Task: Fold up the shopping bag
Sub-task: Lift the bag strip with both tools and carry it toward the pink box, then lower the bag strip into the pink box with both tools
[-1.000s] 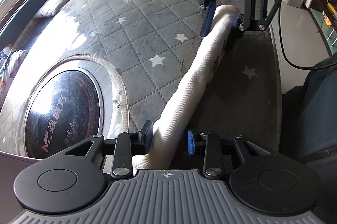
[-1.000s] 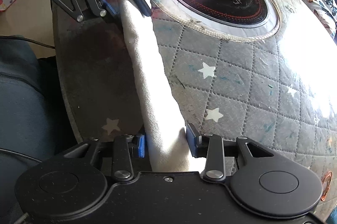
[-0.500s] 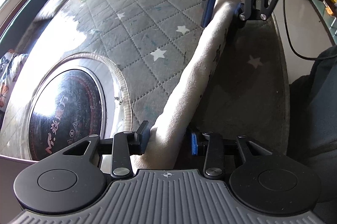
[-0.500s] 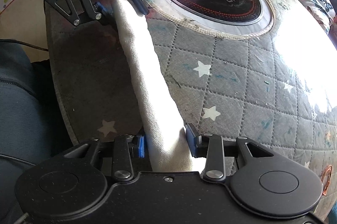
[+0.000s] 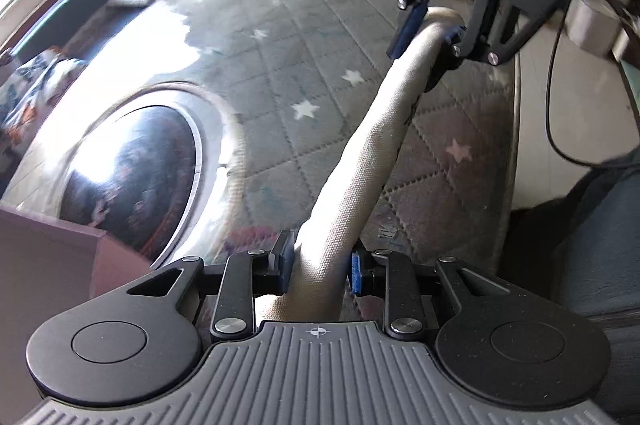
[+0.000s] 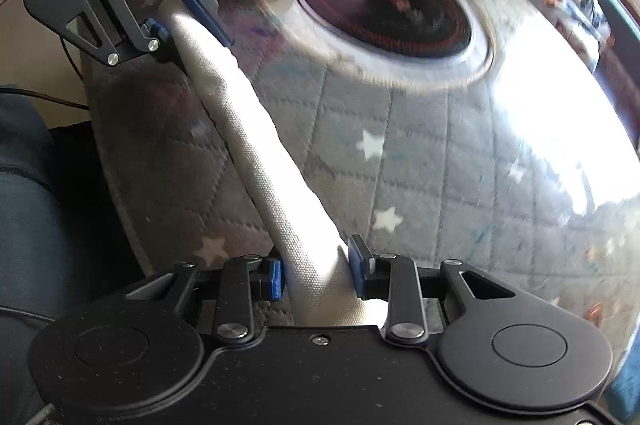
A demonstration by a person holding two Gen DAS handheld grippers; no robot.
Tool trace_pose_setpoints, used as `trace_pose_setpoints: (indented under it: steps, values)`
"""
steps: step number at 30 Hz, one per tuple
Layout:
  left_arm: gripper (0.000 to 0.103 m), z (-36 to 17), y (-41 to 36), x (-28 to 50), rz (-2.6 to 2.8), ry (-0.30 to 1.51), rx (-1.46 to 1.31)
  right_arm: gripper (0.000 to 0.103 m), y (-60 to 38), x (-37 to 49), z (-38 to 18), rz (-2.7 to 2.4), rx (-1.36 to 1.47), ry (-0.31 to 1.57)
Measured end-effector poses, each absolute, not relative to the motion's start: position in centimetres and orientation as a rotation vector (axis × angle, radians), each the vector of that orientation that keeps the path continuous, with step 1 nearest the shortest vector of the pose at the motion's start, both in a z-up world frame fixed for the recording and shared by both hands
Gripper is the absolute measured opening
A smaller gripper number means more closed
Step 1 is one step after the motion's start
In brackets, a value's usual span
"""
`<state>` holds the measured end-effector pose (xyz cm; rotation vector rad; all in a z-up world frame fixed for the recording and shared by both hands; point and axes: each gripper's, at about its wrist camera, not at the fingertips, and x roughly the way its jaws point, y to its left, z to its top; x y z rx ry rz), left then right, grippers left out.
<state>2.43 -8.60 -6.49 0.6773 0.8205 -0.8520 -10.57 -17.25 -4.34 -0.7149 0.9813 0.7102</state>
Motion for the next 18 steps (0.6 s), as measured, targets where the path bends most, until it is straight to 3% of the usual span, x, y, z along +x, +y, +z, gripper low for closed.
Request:
trace_pose_setpoints:
  steps: [18]
  values:
    - [0.028,5.6,8.5,2.2,-0.342,0.725,0.513,0.033,-0.9,-5.6,7.0,0.915,-0.916,0.604]
